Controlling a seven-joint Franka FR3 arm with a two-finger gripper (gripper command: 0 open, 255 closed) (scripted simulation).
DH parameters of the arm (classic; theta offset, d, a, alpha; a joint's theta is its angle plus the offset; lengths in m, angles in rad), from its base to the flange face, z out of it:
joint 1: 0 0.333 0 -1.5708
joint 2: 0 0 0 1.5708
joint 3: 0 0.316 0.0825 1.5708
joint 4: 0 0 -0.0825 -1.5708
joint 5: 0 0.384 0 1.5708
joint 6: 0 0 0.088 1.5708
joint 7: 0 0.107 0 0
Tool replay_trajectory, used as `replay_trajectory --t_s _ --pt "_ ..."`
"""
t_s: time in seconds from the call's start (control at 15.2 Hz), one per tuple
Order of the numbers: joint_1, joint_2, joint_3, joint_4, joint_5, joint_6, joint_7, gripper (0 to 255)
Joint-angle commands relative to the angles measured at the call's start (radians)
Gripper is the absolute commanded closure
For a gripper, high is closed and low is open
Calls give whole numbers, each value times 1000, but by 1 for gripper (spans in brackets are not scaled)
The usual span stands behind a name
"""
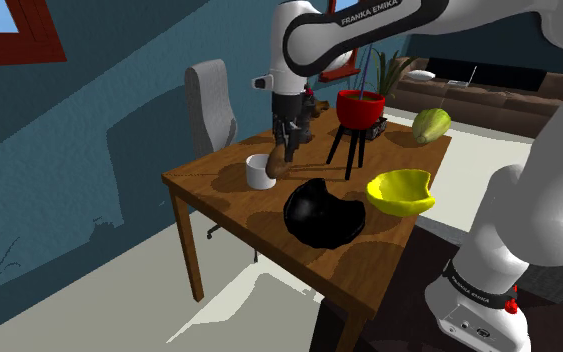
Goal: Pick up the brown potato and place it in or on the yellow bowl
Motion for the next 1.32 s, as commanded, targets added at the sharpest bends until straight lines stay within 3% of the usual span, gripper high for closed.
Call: replay_trajectory --t_s 0.0,0.46,1.25 --pt "-1 -4 -1 24 -1 -29 0 255" --pt "-1 -19 -2 96 -2 -115 3 255" --pt "-69 -446 -91 -312 -42 -140 -133 255"
